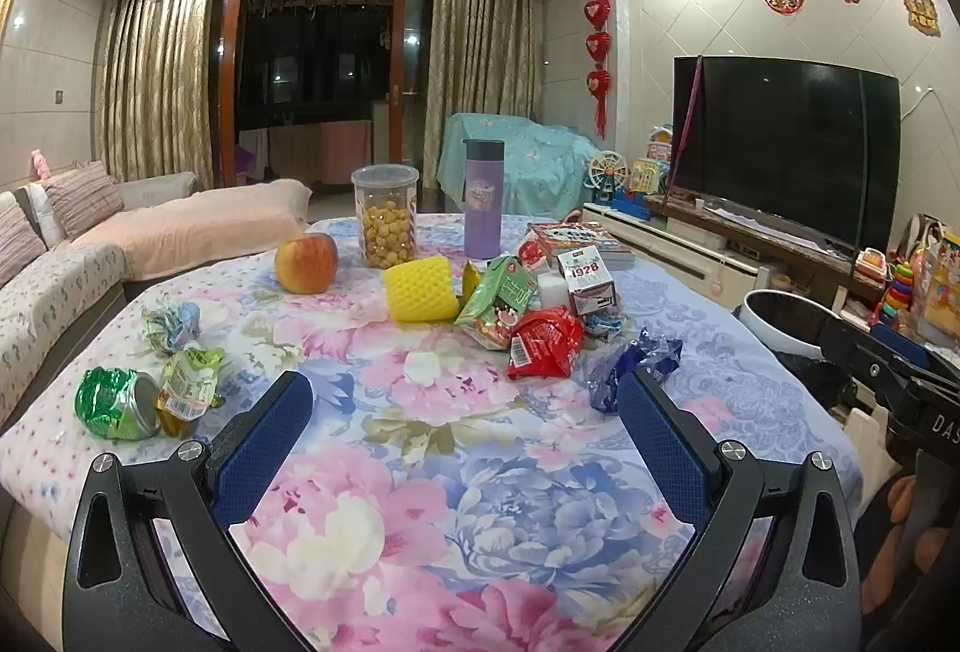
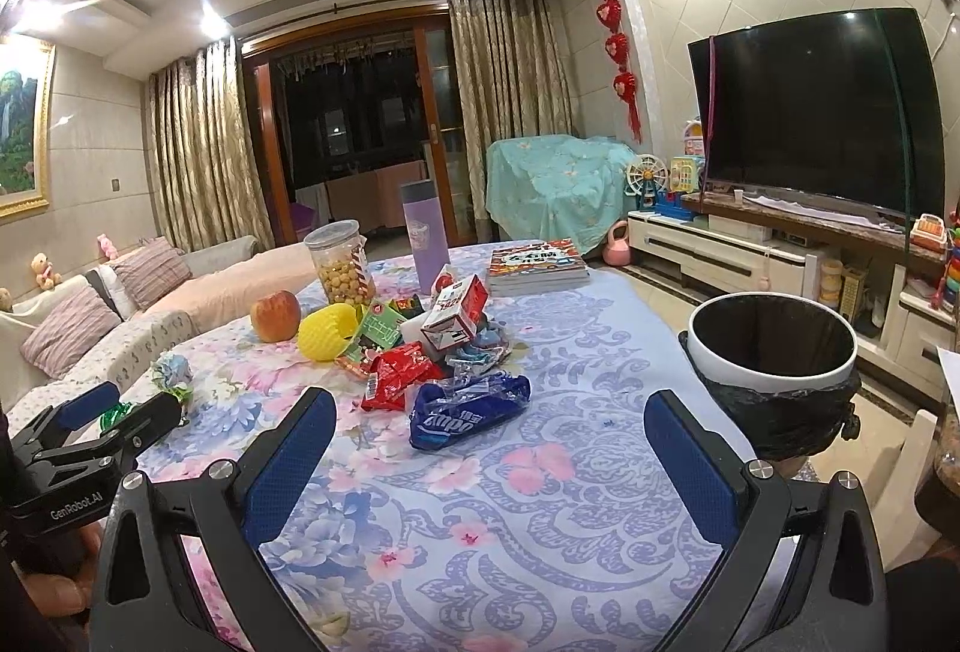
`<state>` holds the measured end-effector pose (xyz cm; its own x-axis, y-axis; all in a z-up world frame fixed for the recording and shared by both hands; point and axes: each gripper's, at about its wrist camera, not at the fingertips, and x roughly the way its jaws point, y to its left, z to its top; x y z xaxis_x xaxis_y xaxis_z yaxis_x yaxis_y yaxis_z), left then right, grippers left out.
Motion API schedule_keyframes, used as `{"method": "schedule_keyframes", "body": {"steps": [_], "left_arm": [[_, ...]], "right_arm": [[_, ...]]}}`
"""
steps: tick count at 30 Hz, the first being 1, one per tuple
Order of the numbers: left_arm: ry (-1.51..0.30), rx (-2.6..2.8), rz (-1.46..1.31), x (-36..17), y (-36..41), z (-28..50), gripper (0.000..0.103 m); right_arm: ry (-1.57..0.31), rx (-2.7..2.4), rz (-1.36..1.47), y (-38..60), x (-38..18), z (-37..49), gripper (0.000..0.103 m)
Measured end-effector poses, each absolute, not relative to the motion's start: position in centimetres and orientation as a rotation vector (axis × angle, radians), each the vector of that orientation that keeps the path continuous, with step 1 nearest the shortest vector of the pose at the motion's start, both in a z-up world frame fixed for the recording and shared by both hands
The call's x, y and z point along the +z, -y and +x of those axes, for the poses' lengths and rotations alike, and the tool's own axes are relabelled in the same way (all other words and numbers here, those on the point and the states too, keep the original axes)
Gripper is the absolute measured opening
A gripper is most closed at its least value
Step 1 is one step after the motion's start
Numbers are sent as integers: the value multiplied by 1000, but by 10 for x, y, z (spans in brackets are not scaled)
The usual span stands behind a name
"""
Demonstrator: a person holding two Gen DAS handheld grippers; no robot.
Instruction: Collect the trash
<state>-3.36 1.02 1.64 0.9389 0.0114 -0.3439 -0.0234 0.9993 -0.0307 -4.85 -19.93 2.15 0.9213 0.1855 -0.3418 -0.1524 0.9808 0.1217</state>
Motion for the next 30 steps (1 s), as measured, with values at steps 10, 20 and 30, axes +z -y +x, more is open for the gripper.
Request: {"method": "schedule_keyframes", "body": {"steps": [10,20,30], "left_arm": [[-351,19,-35,16,-10,-34,103],[-357,16,-37,14,-11,-33,103],[-414,7,-55,3,-18,-16,103]], "right_arm": [[-361,179,98,198,21,-48,103],[-365,182,102,197,20,-49,103],[-415,213,118,198,12,-38,103]]}}
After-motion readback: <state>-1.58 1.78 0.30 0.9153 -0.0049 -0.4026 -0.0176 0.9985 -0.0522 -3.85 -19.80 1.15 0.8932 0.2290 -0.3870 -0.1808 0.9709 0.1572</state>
